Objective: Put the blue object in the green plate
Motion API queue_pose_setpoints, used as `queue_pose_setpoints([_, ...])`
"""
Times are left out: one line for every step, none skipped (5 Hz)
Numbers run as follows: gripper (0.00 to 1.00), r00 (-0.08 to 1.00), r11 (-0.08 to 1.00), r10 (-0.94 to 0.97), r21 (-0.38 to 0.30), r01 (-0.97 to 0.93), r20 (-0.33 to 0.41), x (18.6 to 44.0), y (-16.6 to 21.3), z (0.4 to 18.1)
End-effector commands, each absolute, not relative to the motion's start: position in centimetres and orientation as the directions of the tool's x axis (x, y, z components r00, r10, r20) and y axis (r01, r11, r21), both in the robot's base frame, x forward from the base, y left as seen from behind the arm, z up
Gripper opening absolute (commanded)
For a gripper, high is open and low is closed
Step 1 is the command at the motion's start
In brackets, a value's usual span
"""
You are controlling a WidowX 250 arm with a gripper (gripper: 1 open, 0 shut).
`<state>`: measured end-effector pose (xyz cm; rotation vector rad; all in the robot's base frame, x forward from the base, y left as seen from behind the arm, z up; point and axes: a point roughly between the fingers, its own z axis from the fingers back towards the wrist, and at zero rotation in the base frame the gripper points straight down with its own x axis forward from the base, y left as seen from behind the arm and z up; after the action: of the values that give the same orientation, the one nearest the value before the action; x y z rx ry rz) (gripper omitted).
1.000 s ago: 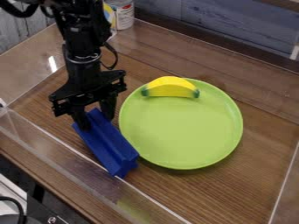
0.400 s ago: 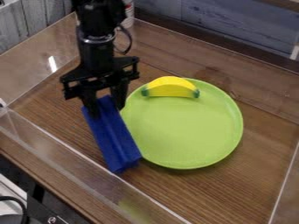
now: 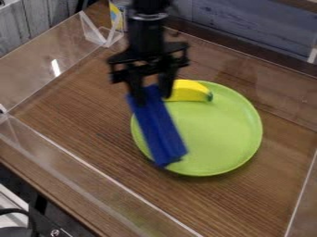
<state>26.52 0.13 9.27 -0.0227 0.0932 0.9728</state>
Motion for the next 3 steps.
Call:
queue_pose_setpoints([0.0,0.547,0.547,0.835,-0.016,-0.837,-0.062,27.0,1.8,10.0])
queue_pose_setpoints([0.0,0.57,0.57,0.819,-0.022,-0.822,-0.072,27.4,0.1,9.9])
queue_pose_setpoints([0.0,0.586,0.586,0.806,-0.027,-0.81,-0.081,27.7,-0.9,10.0])
